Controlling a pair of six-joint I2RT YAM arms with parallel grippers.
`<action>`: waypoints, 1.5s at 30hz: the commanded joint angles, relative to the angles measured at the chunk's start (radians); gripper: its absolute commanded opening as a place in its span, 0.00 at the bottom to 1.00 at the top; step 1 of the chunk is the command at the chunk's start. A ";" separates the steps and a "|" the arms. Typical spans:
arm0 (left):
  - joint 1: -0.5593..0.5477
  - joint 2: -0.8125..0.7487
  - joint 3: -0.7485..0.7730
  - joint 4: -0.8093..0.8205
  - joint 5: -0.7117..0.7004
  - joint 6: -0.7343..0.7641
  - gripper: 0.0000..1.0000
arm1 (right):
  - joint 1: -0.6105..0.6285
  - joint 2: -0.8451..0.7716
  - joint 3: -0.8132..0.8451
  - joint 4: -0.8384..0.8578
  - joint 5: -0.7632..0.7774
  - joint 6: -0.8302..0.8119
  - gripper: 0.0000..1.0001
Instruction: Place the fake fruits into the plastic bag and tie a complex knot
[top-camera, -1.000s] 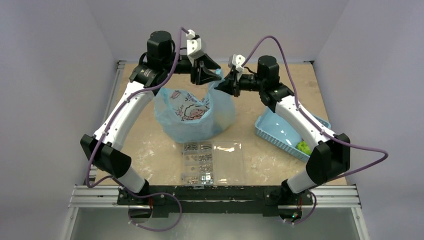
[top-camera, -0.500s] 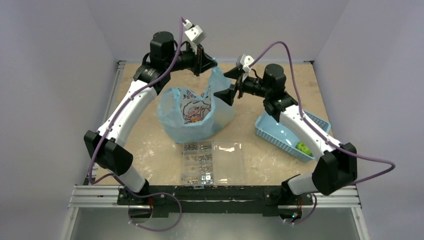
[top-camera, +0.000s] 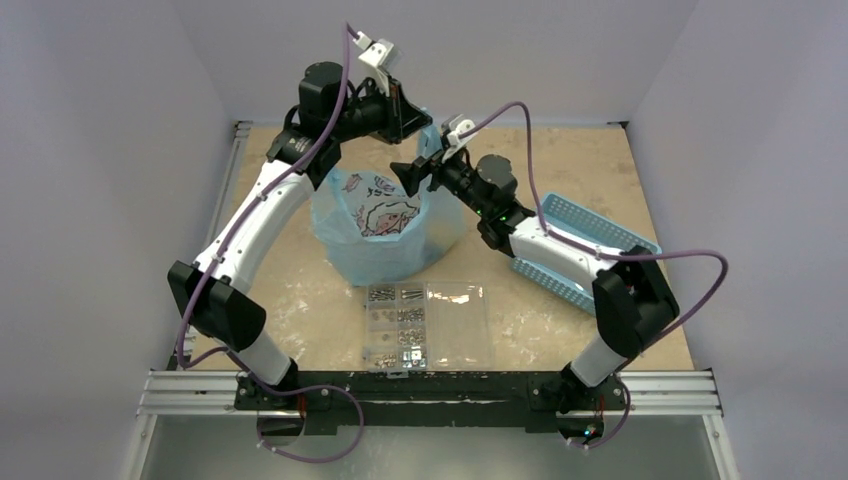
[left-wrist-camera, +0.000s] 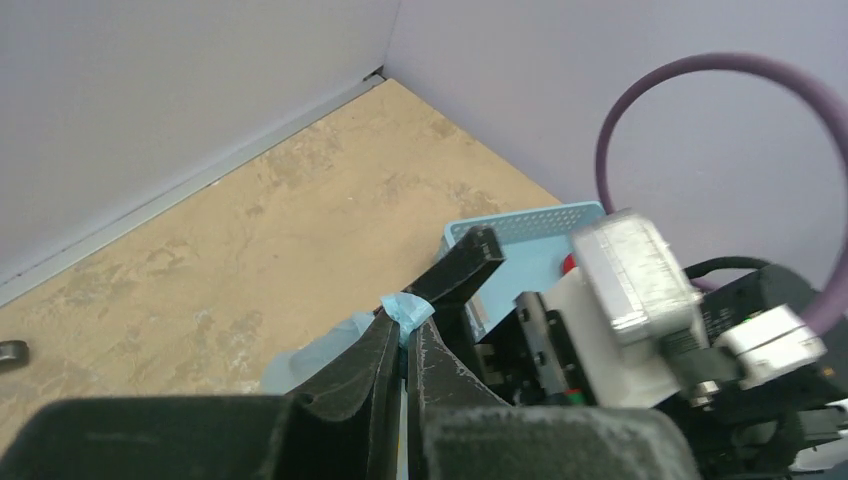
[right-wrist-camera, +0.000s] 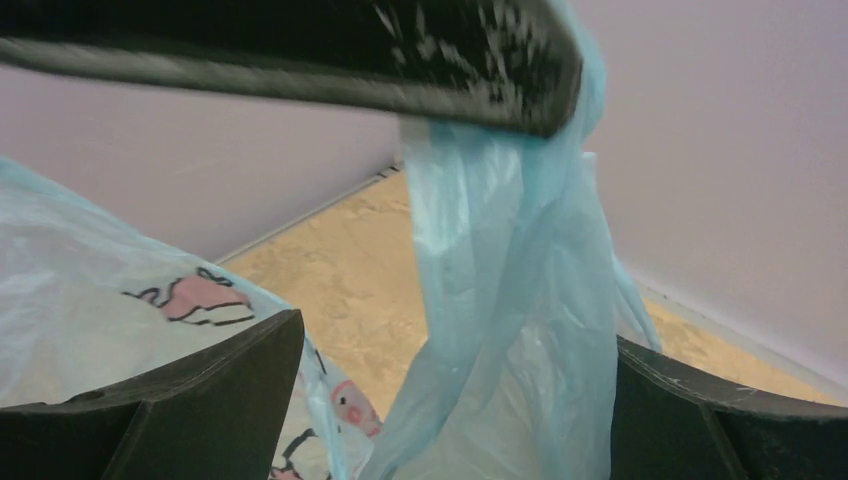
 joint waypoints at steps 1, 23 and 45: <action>0.007 -0.040 0.006 0.070 0.036 -0.059 0.00 | 0.014 0.068 0.009 0.135 0.173 -0.069 0.87; 0.095 0.062 0.162 0.005 0.274 -0.072 0.00 | -0.004 0.051 -0.141 -0.016 -0.042 -0.139 0.82; 0.099 0.082 0.172 0.053 0.394 -0.111 0.00 | -0.237 -0.107 0.177 -0.405 -0.714 -0.028 0.99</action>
